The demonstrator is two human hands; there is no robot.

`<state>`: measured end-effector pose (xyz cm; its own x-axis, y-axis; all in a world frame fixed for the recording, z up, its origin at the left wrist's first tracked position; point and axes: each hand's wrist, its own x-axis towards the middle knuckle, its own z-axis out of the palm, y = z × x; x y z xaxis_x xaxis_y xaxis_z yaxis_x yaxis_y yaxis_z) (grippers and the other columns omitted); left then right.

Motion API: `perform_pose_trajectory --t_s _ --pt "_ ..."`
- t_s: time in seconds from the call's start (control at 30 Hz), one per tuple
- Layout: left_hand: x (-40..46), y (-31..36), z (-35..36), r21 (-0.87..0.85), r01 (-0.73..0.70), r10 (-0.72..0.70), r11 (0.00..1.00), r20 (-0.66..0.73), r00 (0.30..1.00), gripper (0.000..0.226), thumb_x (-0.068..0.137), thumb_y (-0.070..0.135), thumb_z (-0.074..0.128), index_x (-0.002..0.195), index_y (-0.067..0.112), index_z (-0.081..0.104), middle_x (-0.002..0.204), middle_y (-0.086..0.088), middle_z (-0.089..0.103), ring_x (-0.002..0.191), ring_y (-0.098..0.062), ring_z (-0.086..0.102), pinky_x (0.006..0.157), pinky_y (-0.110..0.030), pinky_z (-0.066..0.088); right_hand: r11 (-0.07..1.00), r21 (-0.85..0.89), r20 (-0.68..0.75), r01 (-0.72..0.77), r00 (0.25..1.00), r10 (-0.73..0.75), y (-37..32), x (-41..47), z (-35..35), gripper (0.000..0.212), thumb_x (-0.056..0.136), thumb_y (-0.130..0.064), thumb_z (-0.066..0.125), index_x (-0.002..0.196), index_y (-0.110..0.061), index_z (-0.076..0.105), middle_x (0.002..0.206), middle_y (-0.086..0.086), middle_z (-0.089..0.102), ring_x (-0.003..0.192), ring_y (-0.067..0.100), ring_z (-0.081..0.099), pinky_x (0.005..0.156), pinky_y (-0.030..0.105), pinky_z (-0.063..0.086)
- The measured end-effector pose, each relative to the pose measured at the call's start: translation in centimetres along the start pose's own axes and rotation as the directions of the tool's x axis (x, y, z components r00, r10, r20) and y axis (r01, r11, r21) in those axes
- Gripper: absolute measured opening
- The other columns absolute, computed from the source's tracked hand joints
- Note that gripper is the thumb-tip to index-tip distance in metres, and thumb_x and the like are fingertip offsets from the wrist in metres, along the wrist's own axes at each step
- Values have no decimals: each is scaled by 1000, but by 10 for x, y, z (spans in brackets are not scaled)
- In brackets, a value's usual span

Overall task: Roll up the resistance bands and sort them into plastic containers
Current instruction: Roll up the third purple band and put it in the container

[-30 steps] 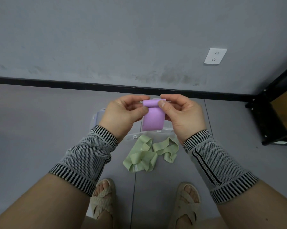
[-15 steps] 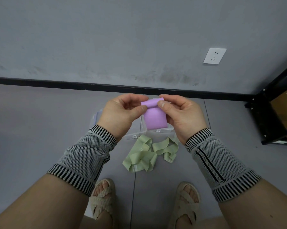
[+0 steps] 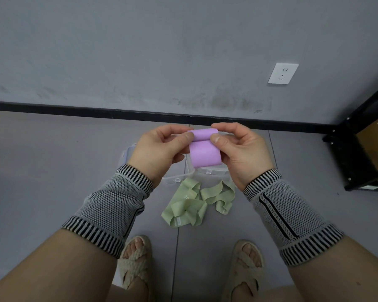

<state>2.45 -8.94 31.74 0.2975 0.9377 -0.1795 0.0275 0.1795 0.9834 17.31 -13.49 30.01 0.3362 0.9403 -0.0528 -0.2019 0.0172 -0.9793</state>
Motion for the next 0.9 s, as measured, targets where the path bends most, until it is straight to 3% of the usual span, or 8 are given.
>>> perform_pose_trajectory --t_s 0.17,0.3,0.43,0.5,0.63,0.7,0.77,0.9 --pt "1 1 -2 -30 -14 14 999 -13 1000 11 86 5 62 84 14 66 60 8 64 54 -3 56 58 -18 45 1000 -14 37 -8 999 8 1 -1 0 20 86 2 61 91 -17 66 77 7 71 77 20 68 77 42 57" --pt "2 0 -5 5 -24 24 1000 1 1000 10 84 5 64 84 14 68 62 6 66 55 -3 57 58 -19 48 956 -266 69 121 992 -106 2 -1 -2 29 84 -5 68 100 -30 65 105 1 69 93 16 67 83 33 56" --pt "2 -2 -6 87 -47 47 995 -1 999 8 84 10 66 86 17 69 76 1 69 63 -4 59 55 -14 46 889 -415 129 195 980 -154 2 -3 0 28 81 -7 70 96 -30 66 94 -10 69 84 2 64 79 25 55" --pt "3 -3 -6 109 -63 64 992 -10 998 7 85 12 65 88 17 69 80 2 68 67 -1 59 57 -12 45 887 -412 137 206 977 -163 2 -4 1 28 81 -6 71 94 -30 66 89 -12 68 77 -2 62 76 21 54" --pt "2 -4 -4 91 -96 93 991 42 995 12 86 10 64 95 17 67 89 -3 69 80 -7 64 75 -21 52 903 -383 142 197 978 -153 2 -4 3 24 82 -7 71 89 -29 68 85 -8 70 76 1 64 75 21 54" --pt "1 -5 -3 119 -119 108 986 98 989 25 85 4 64 106 17 64 84 -1 63 70 -3 61 69 -15 49 924 -345 109 161 985 -131 2 -3 3 18 84 -8 69 89 -25 69 85 -2 72 76 6 65 75 24 55" --pt "0 -6 -2 157 -127 109 979 119 987 36 85 -3 61 112 20 60 85 -3 60 68 -8 59 66 -15 50 944 -309 76 117 992 -98 1 -3 2 14 86 -8 67 88 -21 69 79 -2 71 68 2 63 66 19 53" --pt "2 -3 -4 132 -113 104 985 73 992 34 85 -8 59 105 20 63 80 -5 65 67 -9 60 62 -17 51 981 -193 10 12 1000 -10 1 -2 2 6 87 -10 65 85 -15 68 62 -6 66 55 2 59 57 17 49"
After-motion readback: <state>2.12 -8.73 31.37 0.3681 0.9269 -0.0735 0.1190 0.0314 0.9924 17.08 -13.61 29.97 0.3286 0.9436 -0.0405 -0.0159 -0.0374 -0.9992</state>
